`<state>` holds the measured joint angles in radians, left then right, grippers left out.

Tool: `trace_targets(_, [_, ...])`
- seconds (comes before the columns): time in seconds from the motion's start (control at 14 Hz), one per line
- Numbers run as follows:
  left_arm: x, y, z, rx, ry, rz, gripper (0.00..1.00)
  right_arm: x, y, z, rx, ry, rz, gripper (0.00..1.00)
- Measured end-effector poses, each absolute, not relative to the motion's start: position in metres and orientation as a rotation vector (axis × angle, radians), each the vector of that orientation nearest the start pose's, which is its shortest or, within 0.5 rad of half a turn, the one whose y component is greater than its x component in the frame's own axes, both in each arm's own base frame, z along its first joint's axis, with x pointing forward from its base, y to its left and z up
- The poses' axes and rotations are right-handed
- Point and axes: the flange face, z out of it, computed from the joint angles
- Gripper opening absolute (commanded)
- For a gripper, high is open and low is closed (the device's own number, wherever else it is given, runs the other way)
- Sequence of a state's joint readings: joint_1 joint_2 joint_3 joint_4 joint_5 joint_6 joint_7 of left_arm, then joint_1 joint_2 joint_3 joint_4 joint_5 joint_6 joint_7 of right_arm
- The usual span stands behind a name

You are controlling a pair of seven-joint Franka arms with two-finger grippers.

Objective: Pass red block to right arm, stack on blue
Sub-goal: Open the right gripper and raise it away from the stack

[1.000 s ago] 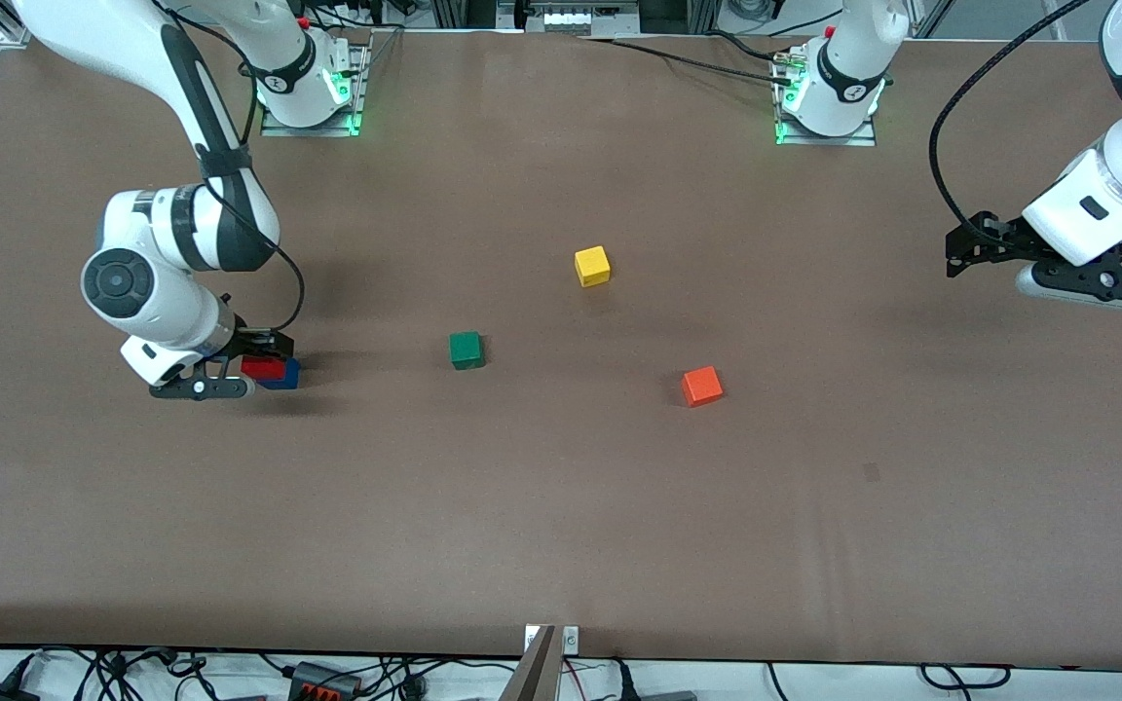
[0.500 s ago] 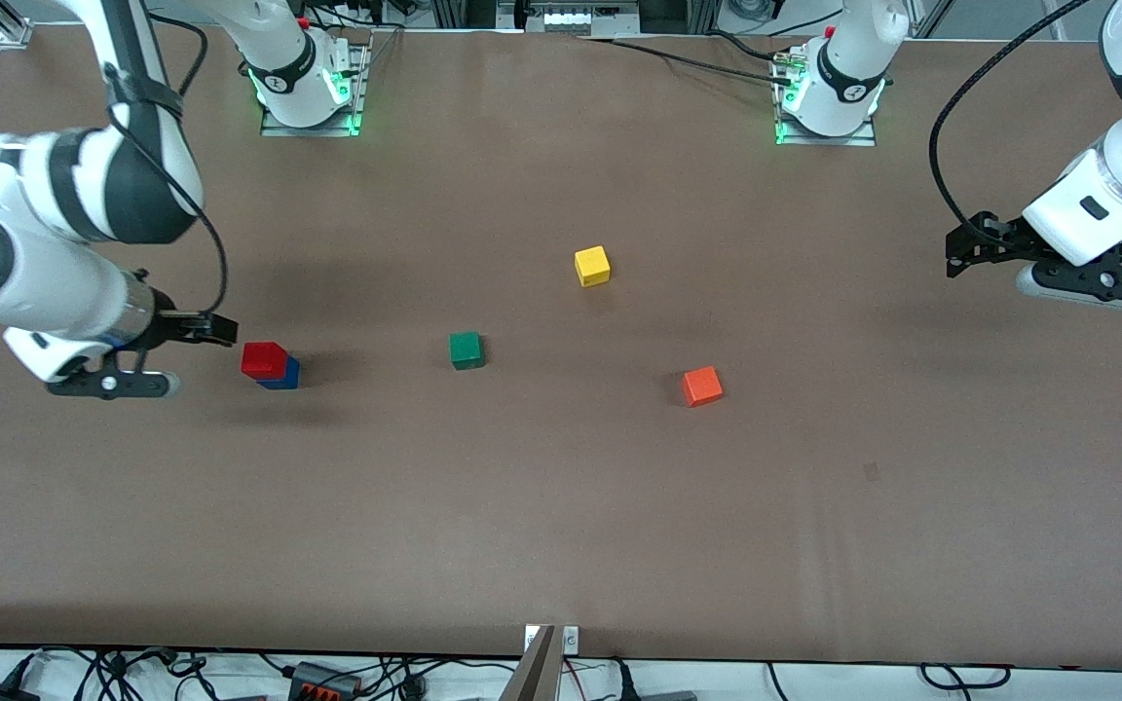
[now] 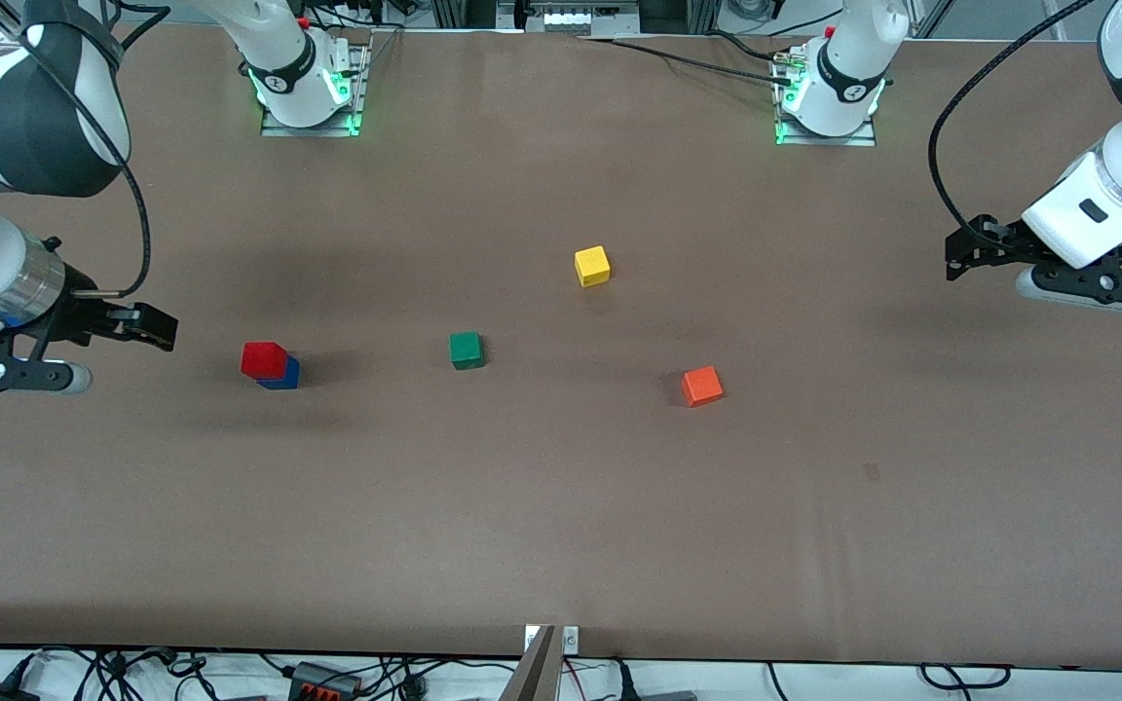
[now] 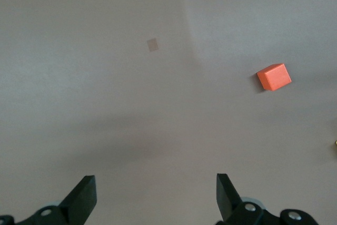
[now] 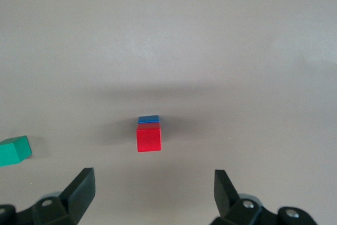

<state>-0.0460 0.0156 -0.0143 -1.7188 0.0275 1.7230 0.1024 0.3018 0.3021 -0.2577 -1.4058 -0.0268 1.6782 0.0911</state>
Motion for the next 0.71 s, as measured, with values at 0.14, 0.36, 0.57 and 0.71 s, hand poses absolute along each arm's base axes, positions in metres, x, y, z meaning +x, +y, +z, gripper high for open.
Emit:
trace_targets(0.14, [0.566, -0.032, 0.558, -3.104, 0.26, 0.02, 1.0, 0.646, 0.032, 0.544, -3.247, 0.103, 0.007, 1.0])
trace_targets(0.36, [0.566, -0.032, 0.558, -3.104, 0.26, 0.02, 1.0, 0.643, -0.006, 0.561, -3.209, 0.188, -0.028, 1.0])
trace_targets(0.57, [0.566, -0.032, 0.558, -3.104, 0.26, 0.02, 1.0, 0.632, -0.027, 0.591, -3.166, 0.201, -0.095, 1.0])
trace_targets(0.71, [0.566, -0.032, 0.558, -3.104, 0.261, 0.019, 1.0, 0.624, -0.035, 0.605, -3.143, 0.188, -0.116, 1.0])
